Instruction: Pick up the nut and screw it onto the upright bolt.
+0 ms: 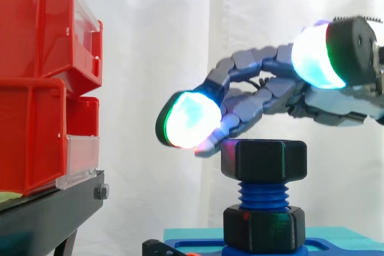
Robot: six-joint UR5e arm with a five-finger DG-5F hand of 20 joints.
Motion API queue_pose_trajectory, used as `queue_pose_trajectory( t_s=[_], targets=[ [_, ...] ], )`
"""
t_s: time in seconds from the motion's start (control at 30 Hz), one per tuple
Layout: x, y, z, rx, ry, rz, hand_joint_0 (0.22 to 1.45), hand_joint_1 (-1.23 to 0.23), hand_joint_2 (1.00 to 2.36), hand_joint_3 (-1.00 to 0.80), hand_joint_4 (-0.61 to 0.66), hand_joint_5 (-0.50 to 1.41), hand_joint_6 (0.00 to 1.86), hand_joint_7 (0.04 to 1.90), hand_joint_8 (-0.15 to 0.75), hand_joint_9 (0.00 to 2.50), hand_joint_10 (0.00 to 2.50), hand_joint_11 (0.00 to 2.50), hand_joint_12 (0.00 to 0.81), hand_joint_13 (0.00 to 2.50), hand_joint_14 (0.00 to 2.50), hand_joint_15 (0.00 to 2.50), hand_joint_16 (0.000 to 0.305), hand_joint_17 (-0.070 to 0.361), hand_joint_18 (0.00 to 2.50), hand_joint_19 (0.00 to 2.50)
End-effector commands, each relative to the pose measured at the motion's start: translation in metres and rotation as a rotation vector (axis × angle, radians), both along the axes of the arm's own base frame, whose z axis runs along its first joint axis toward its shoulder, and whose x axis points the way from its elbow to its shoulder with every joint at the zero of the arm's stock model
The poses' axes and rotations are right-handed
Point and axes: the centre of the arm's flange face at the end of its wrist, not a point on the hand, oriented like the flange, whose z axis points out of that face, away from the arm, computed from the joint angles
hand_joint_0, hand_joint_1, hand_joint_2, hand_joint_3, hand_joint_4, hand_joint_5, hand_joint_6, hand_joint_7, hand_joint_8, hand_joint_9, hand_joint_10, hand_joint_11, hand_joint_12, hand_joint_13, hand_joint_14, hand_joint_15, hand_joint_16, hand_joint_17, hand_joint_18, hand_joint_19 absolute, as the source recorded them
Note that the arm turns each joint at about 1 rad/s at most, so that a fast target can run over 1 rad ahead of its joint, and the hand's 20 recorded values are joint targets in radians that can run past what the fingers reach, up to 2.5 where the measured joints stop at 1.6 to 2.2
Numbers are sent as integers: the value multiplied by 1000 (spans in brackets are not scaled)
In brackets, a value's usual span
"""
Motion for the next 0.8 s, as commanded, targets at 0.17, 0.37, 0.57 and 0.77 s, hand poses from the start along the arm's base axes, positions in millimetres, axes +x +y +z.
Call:
queue_pose_trajectory(
  t_s=[0.17, 0.37, 0.57, 0.77],
  targets=[
    [3, 4, -9, 21, 0, 8, 470, -172, 1000, -500, 211, -165, 502, 752, 255, 572, 0, 0, 328, 371, 0, 0, 40, 91, 93, 0],
    [3, 4, -9, 21, 1, 8, 476, -175, 1000, -500, 224, -157, 503, 814, 268, 616, 0, 0, 322, 414, 0, 0, 38, 85, 119, 0],
    [3, 4, -8, 21, 1, 9, 484, -189, 1000, -500, 259, -143, 504, 953, 276, 667, 0, 0, 306, 455, 0, 0, 32, 72, 147, 0],
    [3, -2, -9, 21, 3, 2, 492, -219, 1000, -500, 267, -125, 504, 1117, 282, 705, 0, 0, 291, 504, 0, 0, 29, 65, 183, 0]
  ],
)
